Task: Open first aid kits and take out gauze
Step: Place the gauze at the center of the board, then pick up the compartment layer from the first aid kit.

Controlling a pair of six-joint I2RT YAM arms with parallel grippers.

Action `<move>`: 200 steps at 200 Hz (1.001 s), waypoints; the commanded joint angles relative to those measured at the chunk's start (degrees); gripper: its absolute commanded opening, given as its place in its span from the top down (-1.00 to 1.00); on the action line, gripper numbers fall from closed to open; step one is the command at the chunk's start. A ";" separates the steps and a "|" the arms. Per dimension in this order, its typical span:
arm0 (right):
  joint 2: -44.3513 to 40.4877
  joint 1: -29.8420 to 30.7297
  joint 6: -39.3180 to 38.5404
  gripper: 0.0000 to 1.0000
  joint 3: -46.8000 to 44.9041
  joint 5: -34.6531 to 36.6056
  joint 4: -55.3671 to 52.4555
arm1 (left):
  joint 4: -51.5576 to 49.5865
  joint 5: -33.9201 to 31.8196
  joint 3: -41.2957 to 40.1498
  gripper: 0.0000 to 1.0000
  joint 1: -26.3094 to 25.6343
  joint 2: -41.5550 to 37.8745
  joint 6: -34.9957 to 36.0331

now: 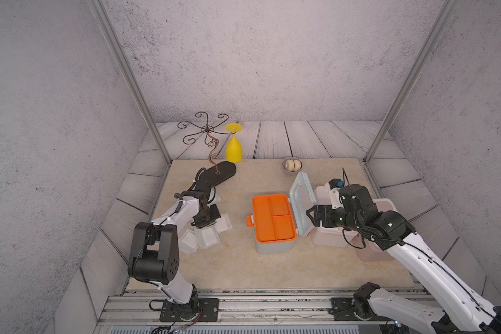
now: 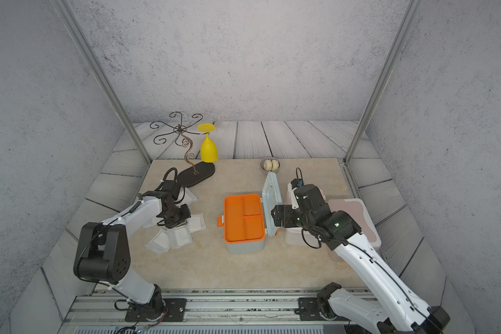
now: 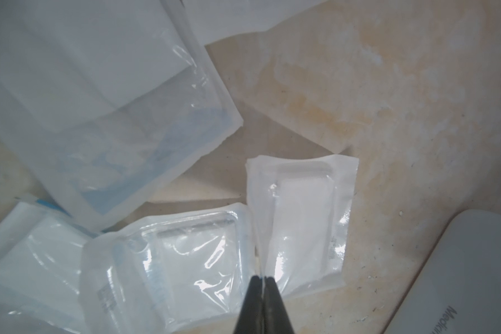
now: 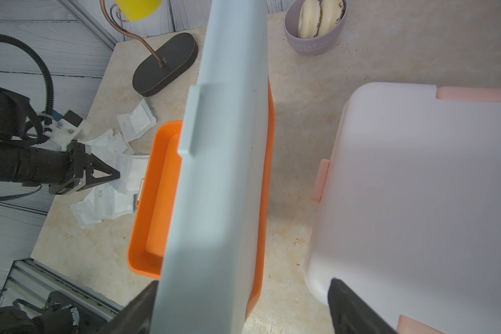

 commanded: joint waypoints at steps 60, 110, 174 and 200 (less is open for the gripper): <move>-0.36 -0.29 -1.22 -0.82 0.16 0.26 -0.14 | -8.77 -0.87 6.49 -0.12 -3.24 -10.94 1.74; -0.72 -0.32 -0.81 -0.87 -0.19 0.99 0.71 | -14.69 -4.39 16.98 -0.21 -20.01 -13.39 -2.89; -3.08 -0.41 -0.63 -0.87 -0.82 2.40 -0.06 | -15.60 -5.92 29.80 -0.15 -38.72 0.96 -5.95; -3.52 -0.38 -0.30 -0.87 -1.42 2.33 0.01 | -18.74 -7.83 36.03 -0.13 -41.99 8.75 -4.74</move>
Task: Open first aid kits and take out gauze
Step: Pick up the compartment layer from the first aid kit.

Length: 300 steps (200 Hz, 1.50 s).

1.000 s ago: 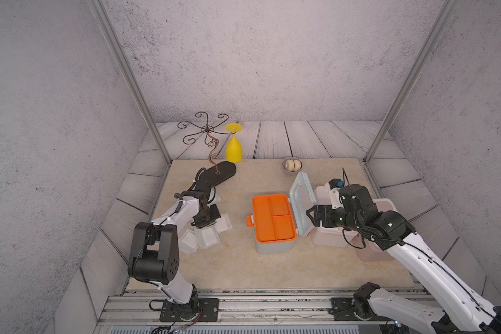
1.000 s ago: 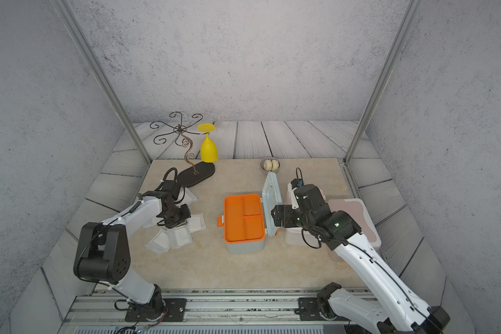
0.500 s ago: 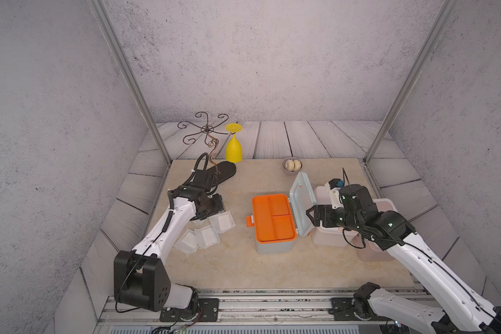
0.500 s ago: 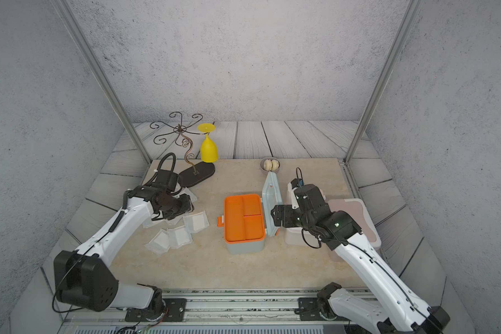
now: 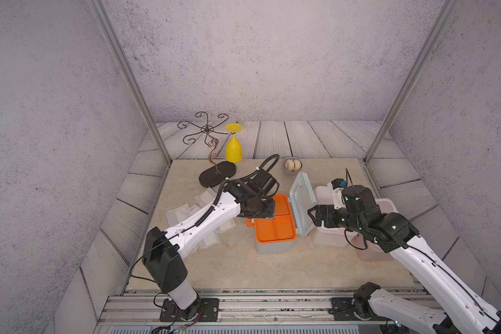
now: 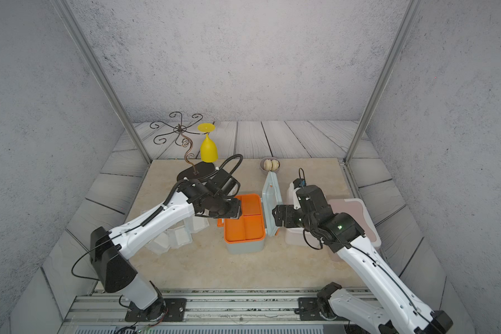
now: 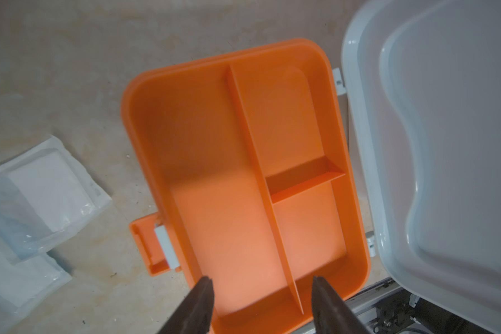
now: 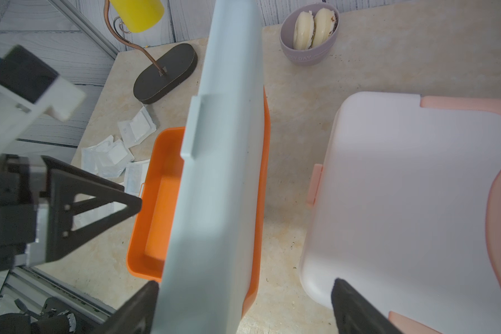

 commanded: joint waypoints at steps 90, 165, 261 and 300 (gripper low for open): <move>-1.74 -0.34 -0.02 -0.87 -2.08 0.31 0.49 | -7.80 -5.89 8.91 0.04 -3.84 13.74 1.60; -1.67 -0.47 -0.17 -0.87 -2.26 0.25 0.53 | -5.93 -4.59 7.04 0.70 -3.84 16.46 1.06; -2.05 -0.56 -0.02 -0.88 -1.92 0.08 0.34 | -8.33 -8.06 10.30 1.00 -3.50 14.42 1.15; -2.09 -0.52 0.07 -0.88 -2.32 0.00 0.25 | -8.81 -8.33 11.04 1.00 -2.88 12.70 1.33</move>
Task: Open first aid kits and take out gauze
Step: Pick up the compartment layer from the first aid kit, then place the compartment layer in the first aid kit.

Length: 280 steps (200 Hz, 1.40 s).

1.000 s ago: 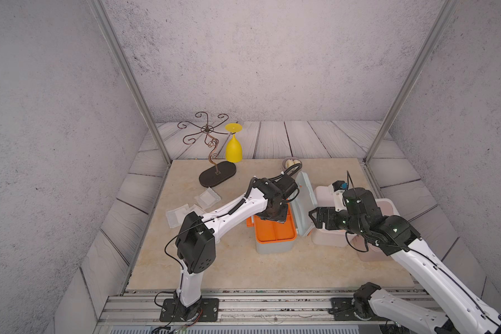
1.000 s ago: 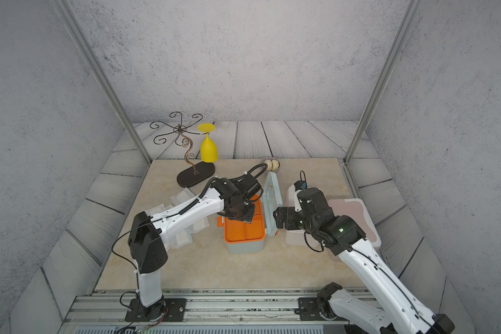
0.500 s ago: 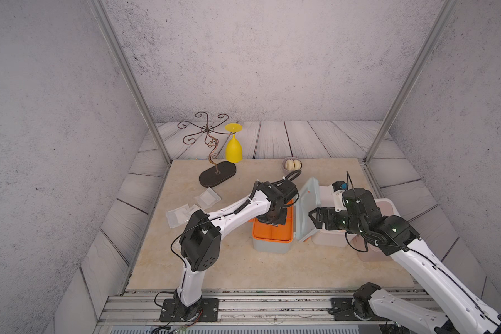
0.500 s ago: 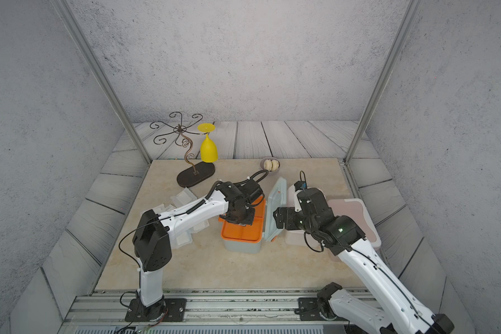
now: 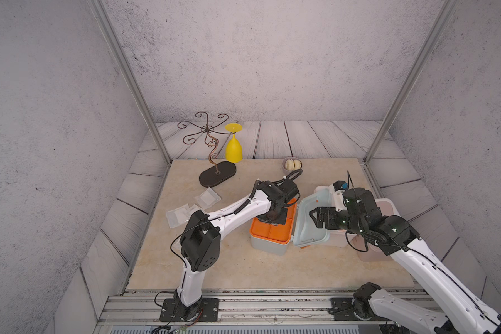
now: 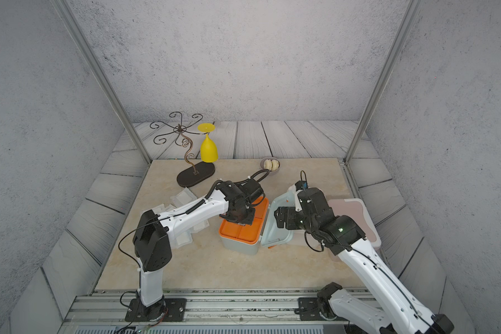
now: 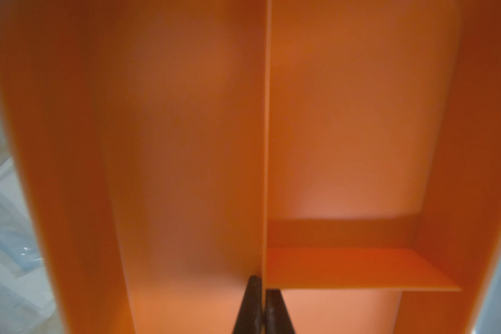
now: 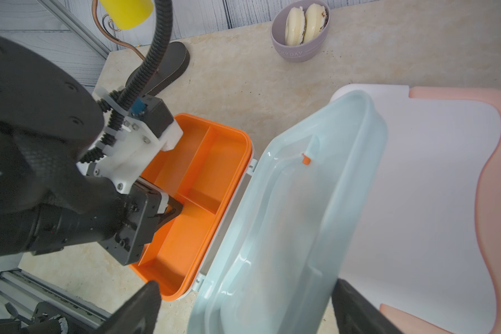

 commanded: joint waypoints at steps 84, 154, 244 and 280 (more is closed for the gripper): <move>-1.02 -0.24 0.04 -0.88 -0.36 -0.03 0.14 | 0.46 0.81 3.77 1.00 3.06 -12.65 0.24; -0.67 -0.25 -0.08 -0.88 -0.10 -0.25 0.14 | -2.71 6.59 8.51 1.00 9.73 -25.47 1.98; -0.99 -0.19 0.05 -0.88 -0.30 0.41 -0.40 | 2.53 8.71 0.80 1.00 7.22 -20.92 1.03; -0.93 -0.25 -0.06 -0.88 -0.31 0.49 -0.39 | 1.61 6.06 2.01 1.00 3.66 -13.31 1.54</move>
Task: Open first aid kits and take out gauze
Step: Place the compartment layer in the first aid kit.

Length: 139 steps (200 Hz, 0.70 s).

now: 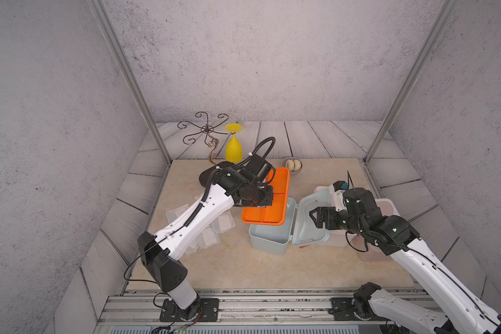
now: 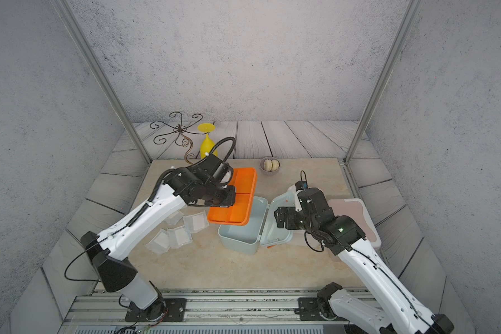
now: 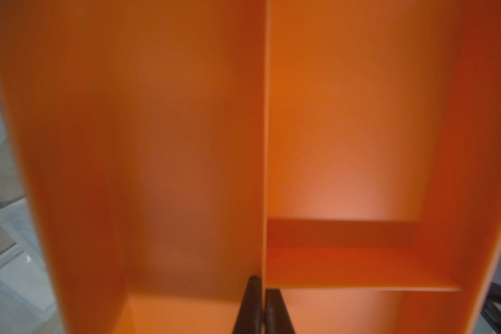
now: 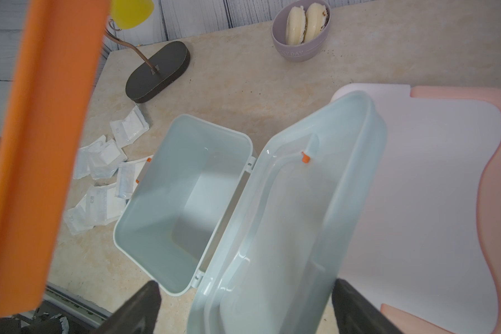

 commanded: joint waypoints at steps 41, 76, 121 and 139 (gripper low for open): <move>-1.01 -0.35 -0.50 -0.88 -0.16 0.74 -0.68 | -6.12 -5.94 5.46 1.00 -4.06 10.51 2.21; -0.74 -0.44 -0.32 -0.88 -0.39 0.39 -0.23 | -6.42 -7.95 5.02 1.00 -5.21 12.90 2.37; -0.68 -0.49 -0.35 -0.88 -0.69 0.21 -0.11 | -5.18 -9.13 2.27 1.00 -5.49 15.01 2.13; -0.75 -0.57 -0.32 -0.88 -0.69 0.21 -0.17 | -5.11 -9.10 2.11 1.00 -5.75 15.61 2.13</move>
